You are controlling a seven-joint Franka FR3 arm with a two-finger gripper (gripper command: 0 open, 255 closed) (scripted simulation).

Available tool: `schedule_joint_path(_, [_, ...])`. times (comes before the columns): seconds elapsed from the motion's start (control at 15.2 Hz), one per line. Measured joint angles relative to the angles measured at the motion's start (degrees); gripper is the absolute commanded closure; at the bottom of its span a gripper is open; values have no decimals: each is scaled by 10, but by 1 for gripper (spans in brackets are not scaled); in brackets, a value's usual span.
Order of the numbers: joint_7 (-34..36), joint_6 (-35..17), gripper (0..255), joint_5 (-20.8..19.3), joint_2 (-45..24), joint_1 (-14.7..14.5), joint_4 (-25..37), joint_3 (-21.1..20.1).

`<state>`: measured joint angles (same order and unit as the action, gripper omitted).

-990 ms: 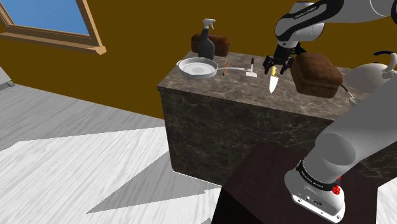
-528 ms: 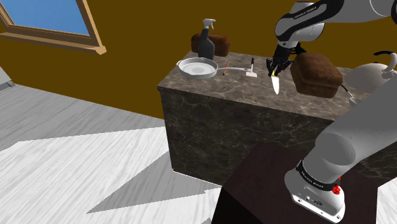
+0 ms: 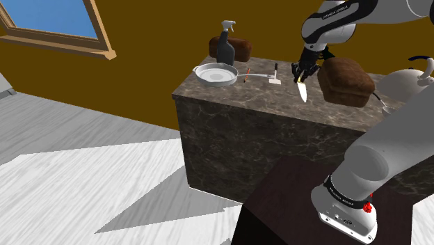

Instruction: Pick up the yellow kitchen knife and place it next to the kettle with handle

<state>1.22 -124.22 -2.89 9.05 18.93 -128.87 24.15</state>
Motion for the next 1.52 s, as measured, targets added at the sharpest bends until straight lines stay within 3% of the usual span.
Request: schedule_joint_path(1.52, [13, 178, 255, -10, 36, -3, 144, -14])
